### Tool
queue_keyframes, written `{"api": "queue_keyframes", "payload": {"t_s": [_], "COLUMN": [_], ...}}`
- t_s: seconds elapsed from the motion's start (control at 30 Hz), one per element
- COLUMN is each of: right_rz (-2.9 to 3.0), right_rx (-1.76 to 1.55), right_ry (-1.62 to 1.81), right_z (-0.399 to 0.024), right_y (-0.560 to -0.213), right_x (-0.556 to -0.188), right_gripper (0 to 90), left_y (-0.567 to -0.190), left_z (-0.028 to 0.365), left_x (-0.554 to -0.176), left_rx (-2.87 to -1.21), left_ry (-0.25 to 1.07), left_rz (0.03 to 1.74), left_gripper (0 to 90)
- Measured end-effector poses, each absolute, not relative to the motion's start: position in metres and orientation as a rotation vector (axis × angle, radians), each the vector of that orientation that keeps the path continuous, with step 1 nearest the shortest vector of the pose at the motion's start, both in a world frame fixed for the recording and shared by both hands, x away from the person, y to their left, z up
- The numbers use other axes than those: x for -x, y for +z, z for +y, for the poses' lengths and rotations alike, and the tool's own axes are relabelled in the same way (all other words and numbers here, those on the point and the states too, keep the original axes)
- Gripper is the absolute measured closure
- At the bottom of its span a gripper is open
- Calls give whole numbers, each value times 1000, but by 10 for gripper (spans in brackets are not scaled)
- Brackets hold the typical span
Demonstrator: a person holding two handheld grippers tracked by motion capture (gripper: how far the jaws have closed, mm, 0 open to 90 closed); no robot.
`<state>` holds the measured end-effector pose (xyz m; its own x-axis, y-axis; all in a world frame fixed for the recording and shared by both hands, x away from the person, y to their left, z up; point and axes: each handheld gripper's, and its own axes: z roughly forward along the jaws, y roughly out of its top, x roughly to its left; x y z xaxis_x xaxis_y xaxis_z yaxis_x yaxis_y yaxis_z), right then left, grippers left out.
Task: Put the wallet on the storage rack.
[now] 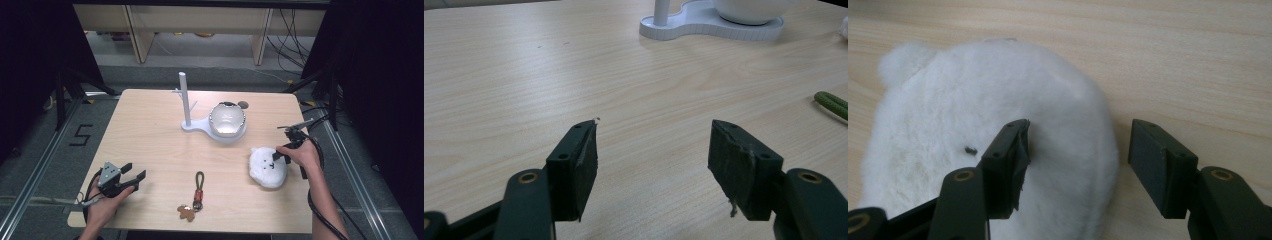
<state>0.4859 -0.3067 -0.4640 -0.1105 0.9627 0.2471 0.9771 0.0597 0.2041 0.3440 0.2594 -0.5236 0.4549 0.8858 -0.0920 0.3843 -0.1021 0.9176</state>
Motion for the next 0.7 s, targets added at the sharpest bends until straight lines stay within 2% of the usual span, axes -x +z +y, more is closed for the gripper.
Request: {"api": "queue_keyframes", "payload": {"t_s": [0.17, 0.23, 0.37, 0.43, 0.47, 0.5, 0.7], "right_rz": [-2265, -2267, -2285, -2280, -2280, -2261, -2229], "right_rx": [2025, 1993, 1965, 1969, 1969, 1966, 1985], "right_ry": [-464, -450, -451, -437, -437, -450, -558], "right_z": [-304, -302, -302, -303, -303, -305, -305], "right_y": [-469, -471, -472, -470, -470, -467, -462], "right_x": [-489, -490, -492, -491, -491, -489, -473], "right_gripper": [467, 537, 591, 718, 718, 783, 821], "left_y": [-523, -524, -524, -523, -523, -523, -523], "left_z": [259, 259, 259, 259, 259, 259, 259], "left_x": [-344, -344, -344, -344, -344, -344, -343], "left_rx": [-1704, -1697, -1694, -1698, -1698, -1703, -1706], "left_ry": [621, 617, 618, 619, 619, 620, 620], "left_rz": [1098, 1105, 1104, 1106, 1105, 1099, 1106], "left_gripper": [360, 360, 360, 360, 360, 360, 360]}}
